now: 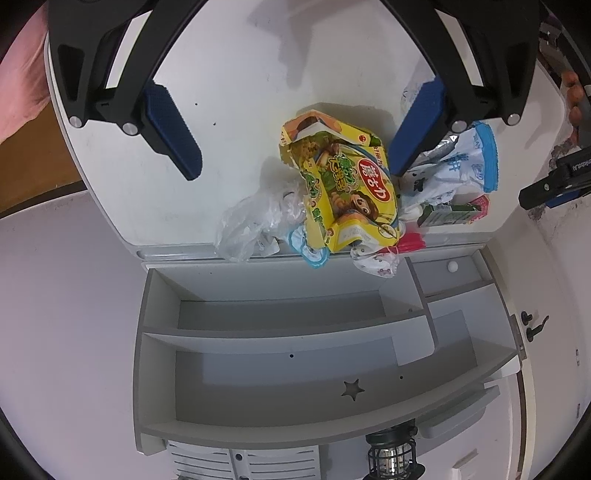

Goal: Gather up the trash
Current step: 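Move both grippers toward the trash pile on the desk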

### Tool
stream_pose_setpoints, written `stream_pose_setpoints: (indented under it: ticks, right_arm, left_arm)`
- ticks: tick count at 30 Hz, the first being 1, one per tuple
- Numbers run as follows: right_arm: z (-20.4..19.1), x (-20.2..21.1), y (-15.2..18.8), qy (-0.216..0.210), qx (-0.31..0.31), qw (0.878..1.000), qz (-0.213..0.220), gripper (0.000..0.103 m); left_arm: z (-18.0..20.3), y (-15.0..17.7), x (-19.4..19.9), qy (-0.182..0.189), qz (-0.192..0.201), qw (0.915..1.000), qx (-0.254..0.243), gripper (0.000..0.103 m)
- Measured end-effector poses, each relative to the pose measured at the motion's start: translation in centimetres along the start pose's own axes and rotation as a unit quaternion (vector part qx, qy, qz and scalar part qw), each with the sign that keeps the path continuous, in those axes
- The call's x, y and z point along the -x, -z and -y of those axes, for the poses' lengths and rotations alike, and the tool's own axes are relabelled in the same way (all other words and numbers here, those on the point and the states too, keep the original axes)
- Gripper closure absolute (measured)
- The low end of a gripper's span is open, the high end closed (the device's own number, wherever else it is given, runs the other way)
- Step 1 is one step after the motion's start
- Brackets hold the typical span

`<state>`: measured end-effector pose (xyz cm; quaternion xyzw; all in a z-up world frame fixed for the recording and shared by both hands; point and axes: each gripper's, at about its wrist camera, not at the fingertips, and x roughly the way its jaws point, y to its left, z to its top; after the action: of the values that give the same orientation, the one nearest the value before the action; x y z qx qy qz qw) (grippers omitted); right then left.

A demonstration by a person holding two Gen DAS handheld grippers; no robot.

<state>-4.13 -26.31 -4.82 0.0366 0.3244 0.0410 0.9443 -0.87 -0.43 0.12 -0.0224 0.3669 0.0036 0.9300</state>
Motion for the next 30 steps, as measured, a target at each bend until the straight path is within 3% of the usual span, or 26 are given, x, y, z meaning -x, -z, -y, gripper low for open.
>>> stream_pose_setpoints:
  ticks: [21, 27, 30]
  right_arm:
    - [-0.62, -0.07, 0.27, -0.010, -0.007, 1.000, -0.012, 0.006]
    - [-0.63, 0.08, 0.28, -0.011, -0.008, 1.000, -0.005, 0.006]
    - [-0.65, 0.16, 0.30, -0.011, -0.006, 1.000, -0.002, 0.006]
  left_arm:
    - [-0.22, 0.27, -0.06, -0.008, 0.006, 0.9999, -0.008, 0.006]
    - [0.30, 0.64, 0.64, -0.020, 0.047, 0.9983, -0.028, 0.006]
    - [0.44, 0.68, 0.69, -0.020, 0.046, 0.9983, -0.028, 0.006]
